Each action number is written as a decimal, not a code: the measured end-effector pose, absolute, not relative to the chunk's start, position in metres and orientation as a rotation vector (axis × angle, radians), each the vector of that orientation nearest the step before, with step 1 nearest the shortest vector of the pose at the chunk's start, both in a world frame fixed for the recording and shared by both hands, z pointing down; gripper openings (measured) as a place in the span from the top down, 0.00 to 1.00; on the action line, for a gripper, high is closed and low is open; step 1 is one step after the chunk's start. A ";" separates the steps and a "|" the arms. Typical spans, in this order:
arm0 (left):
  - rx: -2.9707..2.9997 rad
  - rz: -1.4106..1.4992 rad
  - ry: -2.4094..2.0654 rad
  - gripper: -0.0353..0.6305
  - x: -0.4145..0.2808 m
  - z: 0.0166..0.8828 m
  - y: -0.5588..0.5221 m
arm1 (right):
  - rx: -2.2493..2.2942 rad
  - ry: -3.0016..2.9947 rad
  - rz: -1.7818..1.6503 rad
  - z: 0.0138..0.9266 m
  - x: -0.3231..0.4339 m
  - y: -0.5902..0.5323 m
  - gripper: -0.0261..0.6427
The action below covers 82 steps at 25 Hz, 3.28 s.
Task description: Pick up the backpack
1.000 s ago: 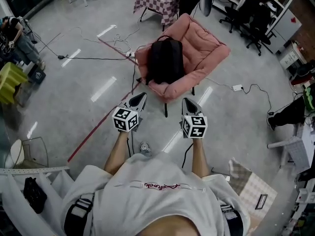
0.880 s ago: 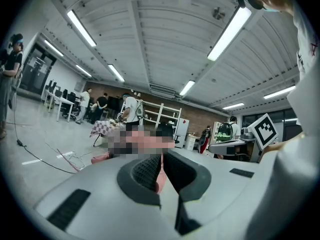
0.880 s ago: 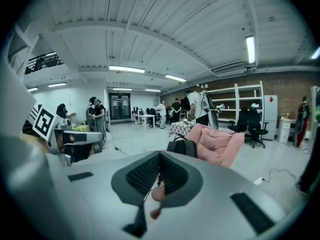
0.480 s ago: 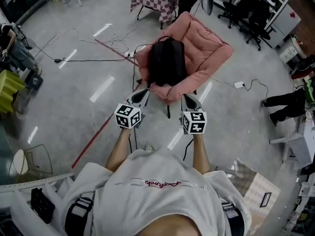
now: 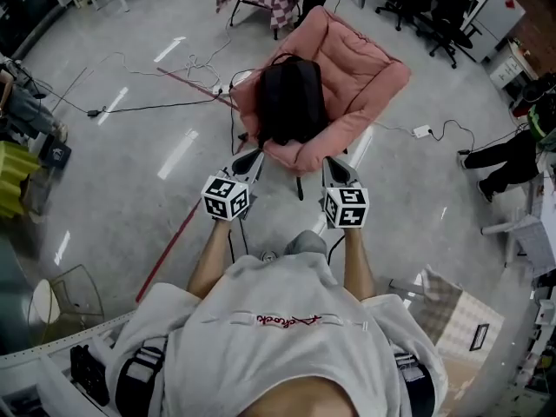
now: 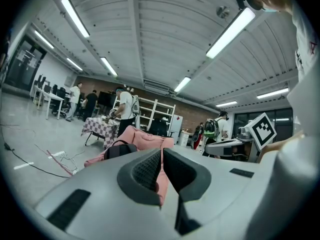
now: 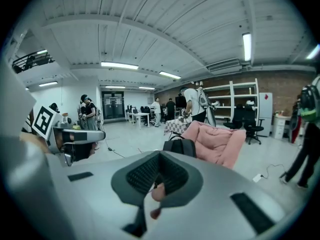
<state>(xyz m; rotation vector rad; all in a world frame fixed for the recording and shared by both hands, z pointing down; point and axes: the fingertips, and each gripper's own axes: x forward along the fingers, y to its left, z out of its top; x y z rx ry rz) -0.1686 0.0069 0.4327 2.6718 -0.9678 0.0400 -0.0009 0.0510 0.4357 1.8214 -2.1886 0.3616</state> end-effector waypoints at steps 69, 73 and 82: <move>2.370 0.212 -1.281 0.91 -0.039 0.506 -0.320 | 1.451 -2.366 0.496 0.501 0.147 -0.332 0.93; 2.365 0.227 -1.227 0.91 -0.047 0.523 -0.334 | 1.488 -2.320 0.520 0.514 0.140 -0.346 0.93; 2.344 0.265 -1.156 0.91 -0.057 0.562 -0.368 | 1.519 -2.241 0.596 0.556 0.139 -0.372 0.93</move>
